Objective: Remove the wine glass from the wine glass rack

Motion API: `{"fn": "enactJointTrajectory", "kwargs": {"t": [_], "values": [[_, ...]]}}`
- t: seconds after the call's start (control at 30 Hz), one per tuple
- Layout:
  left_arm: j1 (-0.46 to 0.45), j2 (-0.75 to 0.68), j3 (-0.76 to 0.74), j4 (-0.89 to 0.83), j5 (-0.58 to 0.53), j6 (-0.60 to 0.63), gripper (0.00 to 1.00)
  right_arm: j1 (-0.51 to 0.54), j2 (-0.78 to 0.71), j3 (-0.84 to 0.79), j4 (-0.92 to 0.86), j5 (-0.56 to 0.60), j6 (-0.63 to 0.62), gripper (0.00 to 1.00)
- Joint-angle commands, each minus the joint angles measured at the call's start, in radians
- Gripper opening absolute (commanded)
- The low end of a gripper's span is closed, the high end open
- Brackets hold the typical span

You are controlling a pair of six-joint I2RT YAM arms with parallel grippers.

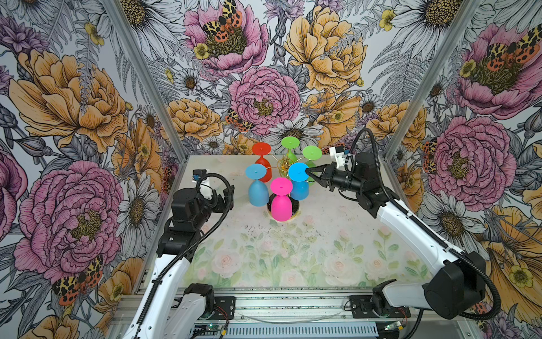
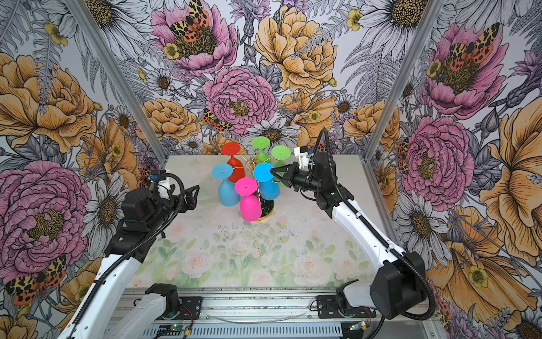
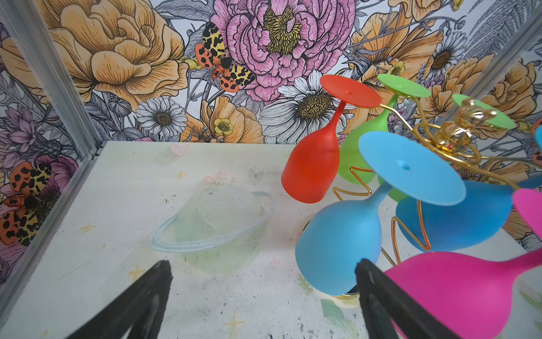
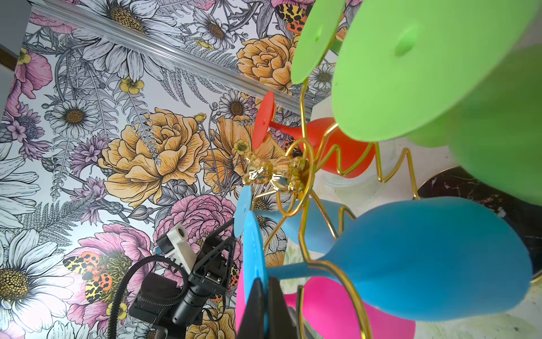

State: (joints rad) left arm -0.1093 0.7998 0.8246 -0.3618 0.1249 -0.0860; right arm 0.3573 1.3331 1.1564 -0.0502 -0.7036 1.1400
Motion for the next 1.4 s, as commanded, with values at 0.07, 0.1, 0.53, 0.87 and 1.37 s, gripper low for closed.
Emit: {"fn": "enactJointTrajectory", "kwargs": {"t": [0.07,0.1,0.53,0.87,1.37], "values": [[-0.008,-0.032,0.041,-0.109,0.046,-0.040,0.99,0.014,-0.082,-0.034,-0.015,-0.014,-0.026,0.00],[-0.008,-0.037,0.052,-0.126,0.056,-0.046,0.99,0.015,-0.090,-0.037,-0.023,-0.015,-0.029,0.00],[-0.061,-0.032,0.180,-0.246,0.391,-0.228,0.93,0.044,-0.235,-0.107,-0.289,-0.019,-0.232,0.00],[-0.380,0.023,0.171,-0.244,0.395,-0.386,0.88,0.073,-0.315,-0.193,-0.415,-0.092,-0.397,0.00],[-0.600,0.116,0.039,0.128,0.514,-0.676,0.66,0.334,-0.324,-0.127,-0.415,0.029,-0.582,0.00]]}}
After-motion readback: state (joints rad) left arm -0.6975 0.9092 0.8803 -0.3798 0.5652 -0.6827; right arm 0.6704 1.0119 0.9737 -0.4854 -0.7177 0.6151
